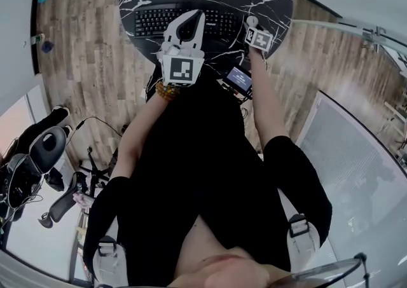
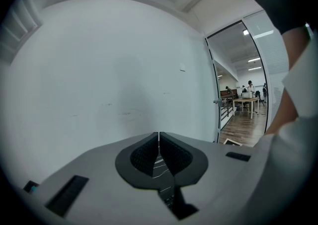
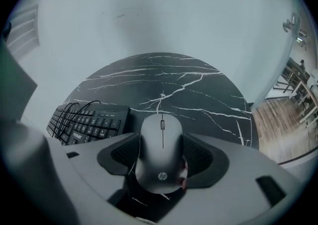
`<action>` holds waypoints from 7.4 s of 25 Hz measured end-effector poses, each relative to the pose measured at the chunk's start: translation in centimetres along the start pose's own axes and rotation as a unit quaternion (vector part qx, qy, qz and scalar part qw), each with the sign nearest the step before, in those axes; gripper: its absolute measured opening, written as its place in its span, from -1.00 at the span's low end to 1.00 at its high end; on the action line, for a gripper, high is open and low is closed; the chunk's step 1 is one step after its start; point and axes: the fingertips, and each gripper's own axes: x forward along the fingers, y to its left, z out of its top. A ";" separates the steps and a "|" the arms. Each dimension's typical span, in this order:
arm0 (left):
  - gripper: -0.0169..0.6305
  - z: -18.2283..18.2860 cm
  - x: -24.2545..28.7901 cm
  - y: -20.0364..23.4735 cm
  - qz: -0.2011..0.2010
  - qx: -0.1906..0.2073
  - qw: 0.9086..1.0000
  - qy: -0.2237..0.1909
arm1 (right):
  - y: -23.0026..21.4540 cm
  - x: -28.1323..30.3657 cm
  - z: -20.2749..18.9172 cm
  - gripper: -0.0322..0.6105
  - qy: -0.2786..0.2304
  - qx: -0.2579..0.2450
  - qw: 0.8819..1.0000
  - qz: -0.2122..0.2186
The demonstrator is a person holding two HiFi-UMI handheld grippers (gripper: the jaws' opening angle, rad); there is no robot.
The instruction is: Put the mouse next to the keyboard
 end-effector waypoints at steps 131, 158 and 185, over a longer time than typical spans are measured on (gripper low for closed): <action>-0.89 6.7 -2.7 -11.0 -0.061 0.040 0.993 -0.094 | 7.3 -36.6 10.0 -0.69 -0.475 -0.103 0.874 0.019; -0.89 5.5 -3.8 -9.7 -0.022 0.029 0.995 -0.095 | 13.1 -37.4 8.5 -0.76 -0.495 -0.114 0.861 0.035; -0.89 5.1 -4.3 -9.1 -0.012 0.022 0.995 -0.094 | 15.0 -37.2 7.9 -0.77 -0.498 -0.127 0.856 0.050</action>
